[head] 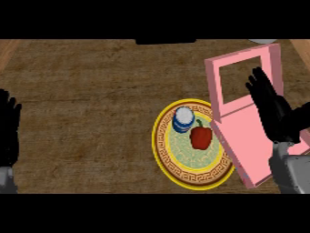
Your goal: Pick the can from the plate and place it in the cardboard box
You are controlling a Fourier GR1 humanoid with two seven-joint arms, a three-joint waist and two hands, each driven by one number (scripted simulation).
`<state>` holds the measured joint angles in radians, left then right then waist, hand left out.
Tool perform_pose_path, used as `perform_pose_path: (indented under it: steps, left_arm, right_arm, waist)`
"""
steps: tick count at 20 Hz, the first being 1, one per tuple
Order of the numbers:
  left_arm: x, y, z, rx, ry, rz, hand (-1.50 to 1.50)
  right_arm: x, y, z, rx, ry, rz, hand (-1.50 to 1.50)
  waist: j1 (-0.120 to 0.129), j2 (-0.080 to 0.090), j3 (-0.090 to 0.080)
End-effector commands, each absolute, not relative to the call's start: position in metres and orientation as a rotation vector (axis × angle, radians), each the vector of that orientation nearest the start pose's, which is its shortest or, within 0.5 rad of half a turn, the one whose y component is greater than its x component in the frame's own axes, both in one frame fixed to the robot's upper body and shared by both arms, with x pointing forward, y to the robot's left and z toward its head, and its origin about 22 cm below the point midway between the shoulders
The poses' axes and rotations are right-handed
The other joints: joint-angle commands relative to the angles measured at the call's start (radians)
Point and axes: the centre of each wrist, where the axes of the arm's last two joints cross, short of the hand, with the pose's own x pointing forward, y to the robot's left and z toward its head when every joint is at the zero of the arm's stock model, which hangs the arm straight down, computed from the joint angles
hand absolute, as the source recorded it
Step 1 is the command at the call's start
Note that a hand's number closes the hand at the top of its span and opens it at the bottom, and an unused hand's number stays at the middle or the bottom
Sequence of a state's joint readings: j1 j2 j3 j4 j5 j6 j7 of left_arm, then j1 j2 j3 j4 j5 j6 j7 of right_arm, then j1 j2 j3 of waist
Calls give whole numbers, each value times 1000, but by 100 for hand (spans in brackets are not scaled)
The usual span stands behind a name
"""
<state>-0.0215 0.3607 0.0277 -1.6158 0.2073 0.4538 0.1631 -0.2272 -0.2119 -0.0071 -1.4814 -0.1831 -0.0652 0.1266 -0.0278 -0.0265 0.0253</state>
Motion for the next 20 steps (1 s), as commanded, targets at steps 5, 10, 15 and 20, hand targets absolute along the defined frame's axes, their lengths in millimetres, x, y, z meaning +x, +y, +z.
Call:
perform_pose_path:
  steps: [5,10,15,20]
  left_arm:
    - [262,295,83,355,-1700,-252,0]
    - [258,280,67,182,-1701,-447,0]
    - [280,278,85,140,-1732,-493,0]
    - [277,278,69,125,-1739,-505,0]
  right_arm:
    - [292,-268,160,-361,-2035,32,-150]
    - [259,-273,156,-722,-1896,212,-150]
    - [226,-252,125,-827,-1897,517,-150]
    - [200,-234,161,-947,-1778,724,-150]
  waist:
    - [-70,-2,-32]
    - [-46,13,-32]
    - [-6,26,-27]
    - [12,23,-28]
